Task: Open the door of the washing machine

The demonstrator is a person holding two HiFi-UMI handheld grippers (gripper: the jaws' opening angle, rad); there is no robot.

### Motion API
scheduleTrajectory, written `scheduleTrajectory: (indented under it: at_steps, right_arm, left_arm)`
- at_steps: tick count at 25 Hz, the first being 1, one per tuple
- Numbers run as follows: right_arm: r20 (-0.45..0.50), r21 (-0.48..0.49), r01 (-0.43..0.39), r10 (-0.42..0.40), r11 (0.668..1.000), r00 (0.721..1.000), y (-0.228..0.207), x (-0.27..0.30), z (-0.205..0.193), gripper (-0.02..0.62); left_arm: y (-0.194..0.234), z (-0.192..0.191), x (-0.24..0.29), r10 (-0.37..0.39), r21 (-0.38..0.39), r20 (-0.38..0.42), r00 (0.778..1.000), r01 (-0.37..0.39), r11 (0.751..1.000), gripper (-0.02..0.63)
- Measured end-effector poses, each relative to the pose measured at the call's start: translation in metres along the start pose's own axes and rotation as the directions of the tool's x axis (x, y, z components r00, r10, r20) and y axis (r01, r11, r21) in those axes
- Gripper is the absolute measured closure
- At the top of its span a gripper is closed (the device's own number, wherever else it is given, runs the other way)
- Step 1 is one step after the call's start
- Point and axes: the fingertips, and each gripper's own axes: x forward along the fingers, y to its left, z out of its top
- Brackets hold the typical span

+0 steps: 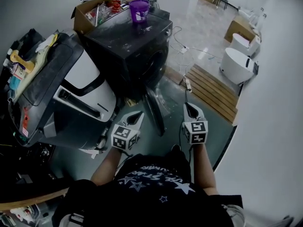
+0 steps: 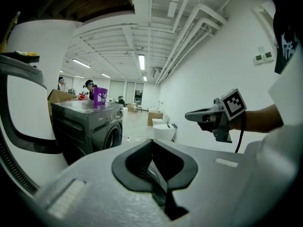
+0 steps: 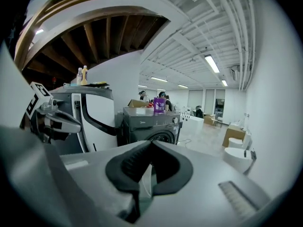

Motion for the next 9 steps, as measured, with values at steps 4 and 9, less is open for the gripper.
scheduleTrajectory:
  at_steps: [4,9]
  right_arm:
    - [-0.004,-0.013,-0.036,0.036,0.999,0.999,0.009,0.004,0.002,0.591]
    - [0.058,-0.032,-0.032,0.034,0.999,0.998,0.002,0.017,0.025,0.591]
  left_arm:
    - [0.003,0.003,0.003,0.001,0.01,0.003,1.0,-0.001,1.0,0.595]
    - [0.025,0.025,0.012,0.036,0.035,0.06,0.998,-0.038,0.999,0.595]
